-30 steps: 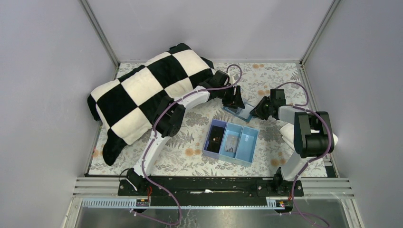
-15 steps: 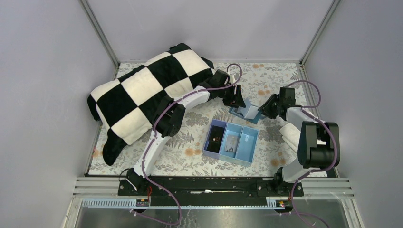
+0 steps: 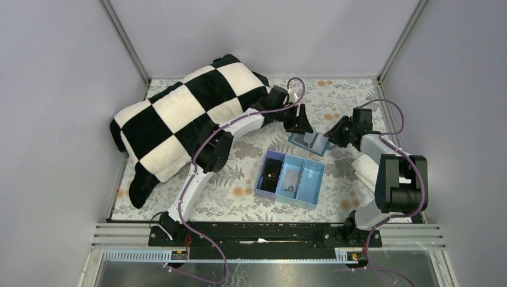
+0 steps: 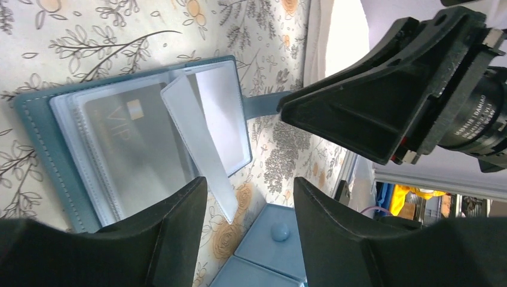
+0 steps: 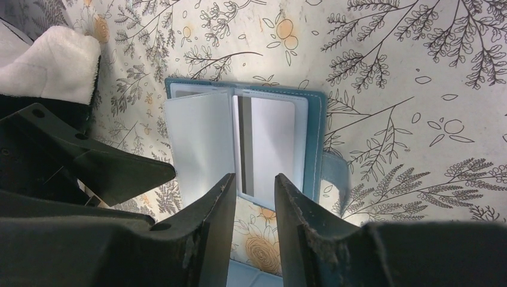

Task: Take the credit cards out of the card holder
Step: Remove the credit card from the card holder.

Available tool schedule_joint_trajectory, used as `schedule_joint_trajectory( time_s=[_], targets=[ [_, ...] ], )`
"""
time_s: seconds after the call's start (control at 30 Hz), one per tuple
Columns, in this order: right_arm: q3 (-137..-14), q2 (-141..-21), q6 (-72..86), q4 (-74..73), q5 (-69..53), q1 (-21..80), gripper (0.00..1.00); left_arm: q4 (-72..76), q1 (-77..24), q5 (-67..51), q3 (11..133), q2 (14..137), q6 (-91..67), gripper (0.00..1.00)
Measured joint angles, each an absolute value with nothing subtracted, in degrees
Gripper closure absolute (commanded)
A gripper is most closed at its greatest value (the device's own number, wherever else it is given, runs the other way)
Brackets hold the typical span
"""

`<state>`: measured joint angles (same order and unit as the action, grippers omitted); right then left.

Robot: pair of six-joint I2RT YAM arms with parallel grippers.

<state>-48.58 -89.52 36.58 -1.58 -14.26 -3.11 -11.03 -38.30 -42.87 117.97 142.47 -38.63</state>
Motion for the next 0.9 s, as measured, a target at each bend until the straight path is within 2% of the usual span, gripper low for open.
schedule_joint_trajectory(
  time_s=[0.47, 0.9],
  targets=[
    [-48.58, -89.67, 37.32, -0.34, -16.56, -3.11, 0.64, -9.89, -39.09, -43.53, 117.95, 142.47, -39.57, 0.42],
    [-48.99, -95.46, 37.36, 1.52, -17.65, -3.11, 0.66, -5.28, -32.77, -37.71, 109.71, 136.38, -41.50, 0.40]
  ],
)
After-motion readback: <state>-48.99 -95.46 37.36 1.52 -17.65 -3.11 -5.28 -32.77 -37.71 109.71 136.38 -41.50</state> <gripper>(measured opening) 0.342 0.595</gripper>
